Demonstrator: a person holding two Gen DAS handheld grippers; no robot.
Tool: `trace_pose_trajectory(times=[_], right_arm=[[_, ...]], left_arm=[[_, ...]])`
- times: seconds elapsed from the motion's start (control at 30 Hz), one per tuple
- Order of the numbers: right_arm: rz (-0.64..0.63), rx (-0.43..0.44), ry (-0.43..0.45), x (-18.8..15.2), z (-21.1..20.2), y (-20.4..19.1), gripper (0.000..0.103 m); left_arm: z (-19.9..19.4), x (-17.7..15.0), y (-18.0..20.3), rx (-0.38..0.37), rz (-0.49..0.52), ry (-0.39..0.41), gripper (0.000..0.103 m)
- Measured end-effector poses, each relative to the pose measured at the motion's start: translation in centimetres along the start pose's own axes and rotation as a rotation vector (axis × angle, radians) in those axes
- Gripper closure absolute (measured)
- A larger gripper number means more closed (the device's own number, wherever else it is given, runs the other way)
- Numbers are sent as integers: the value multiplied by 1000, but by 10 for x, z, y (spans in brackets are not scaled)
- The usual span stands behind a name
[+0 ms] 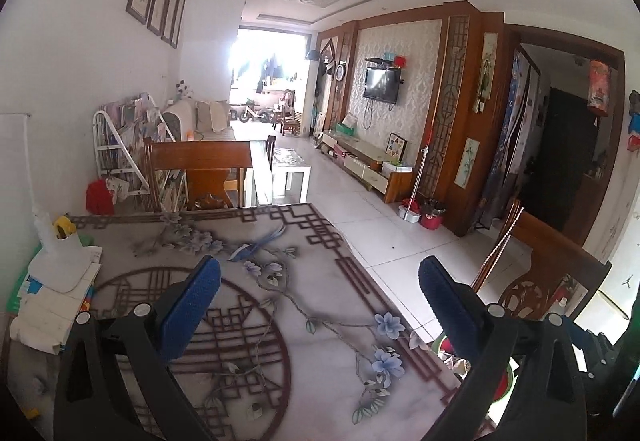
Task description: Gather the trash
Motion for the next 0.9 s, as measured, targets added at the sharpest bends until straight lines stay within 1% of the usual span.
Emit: trace_pose_trajectory(times=[0.43,0.9], right_arm=[[17,3,-3,-4,-10,-2,5],[27,9,-10,-5,-9,-2,5]], left_arm=[[-6,-1,5,-29,1,-9,8],[-7,-2,4,-26,0,-17,8]])
Point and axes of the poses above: each gripper's, at about its wrist camera, not at the fingertips, and z roughly the way its jaws point, y to its right, x to its top, the point moved 6 cm from there along z, roughly the way its jaws point, and after that the axes turned 8 degrees about y, right-handed, at the moved point
